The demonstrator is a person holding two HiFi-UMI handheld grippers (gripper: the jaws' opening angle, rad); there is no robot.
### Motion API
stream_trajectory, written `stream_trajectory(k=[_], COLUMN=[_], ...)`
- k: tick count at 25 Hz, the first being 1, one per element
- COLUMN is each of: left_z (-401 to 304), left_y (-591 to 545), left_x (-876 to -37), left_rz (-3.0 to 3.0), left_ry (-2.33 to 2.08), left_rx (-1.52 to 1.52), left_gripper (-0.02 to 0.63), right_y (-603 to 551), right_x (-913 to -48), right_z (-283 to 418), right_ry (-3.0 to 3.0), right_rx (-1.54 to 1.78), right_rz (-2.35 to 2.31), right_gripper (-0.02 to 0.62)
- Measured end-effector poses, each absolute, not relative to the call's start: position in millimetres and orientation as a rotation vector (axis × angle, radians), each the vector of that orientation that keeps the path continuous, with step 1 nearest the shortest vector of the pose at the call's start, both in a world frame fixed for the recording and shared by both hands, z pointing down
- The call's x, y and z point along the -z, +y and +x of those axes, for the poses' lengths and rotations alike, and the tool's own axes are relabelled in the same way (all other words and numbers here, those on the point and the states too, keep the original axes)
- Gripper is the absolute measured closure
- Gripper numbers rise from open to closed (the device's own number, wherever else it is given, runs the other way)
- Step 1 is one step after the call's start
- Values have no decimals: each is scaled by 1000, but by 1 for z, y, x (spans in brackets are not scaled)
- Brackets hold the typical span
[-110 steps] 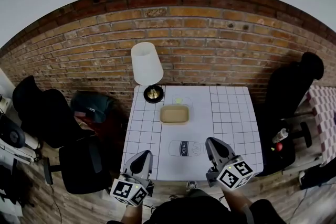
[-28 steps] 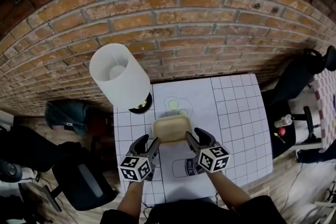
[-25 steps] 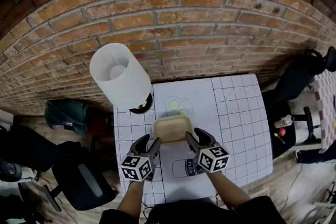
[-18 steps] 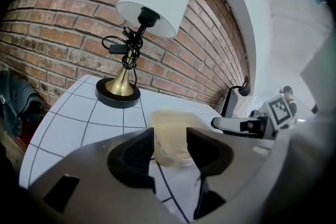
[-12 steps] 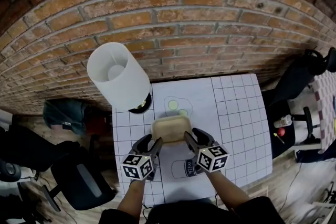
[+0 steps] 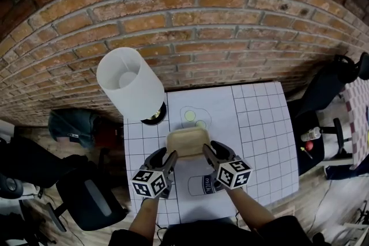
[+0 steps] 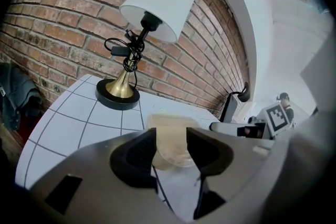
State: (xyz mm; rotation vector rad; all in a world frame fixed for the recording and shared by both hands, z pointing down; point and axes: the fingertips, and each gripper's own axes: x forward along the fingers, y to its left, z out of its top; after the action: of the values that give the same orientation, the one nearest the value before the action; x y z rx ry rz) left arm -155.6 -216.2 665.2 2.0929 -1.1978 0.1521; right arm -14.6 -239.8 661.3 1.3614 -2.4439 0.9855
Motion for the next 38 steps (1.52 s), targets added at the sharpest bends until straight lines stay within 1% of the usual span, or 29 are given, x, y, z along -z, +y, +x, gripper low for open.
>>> stream_trajectory(k=[7, 15, 20, 22, 30, 32, 38], left_z=[-156, -160, -161, -160, -159, -159, -159], left_y=[-215, -215, -214, -212, -210, -209, -206], left_x=[-654, -634, -624, -619, -594, -585, -561], left_rz=[2109, 2143, 2157, 2163, 2203, 2217, 2253], left_ry=[-1211, -1255, -1272, -1278, -1300, -1316, -1341], left_rx=[-123, -78, -48, -35, 20, 32, 78], left_gripper=[424, 489, 506, 508, 525, 547, 549], right_y=[-239, -239, -238, -237, -235, -234, -230], right_x=[-653, -634, -623, -618, -591, -582, -555], right_z=[-11, -5, -2, 1, 7, 8, 10], right_ry=[-2465, -2512, -2541, -2549, -2607, -2630, -2694], right_rx=[-984, -970, -956, -949, -908, -896, -865], right_rz=[1374, 1417, 1436, 1448, 1473, 1475, 1479], right_gripper=[494, 522, 531, 559, 568, 569, 572])
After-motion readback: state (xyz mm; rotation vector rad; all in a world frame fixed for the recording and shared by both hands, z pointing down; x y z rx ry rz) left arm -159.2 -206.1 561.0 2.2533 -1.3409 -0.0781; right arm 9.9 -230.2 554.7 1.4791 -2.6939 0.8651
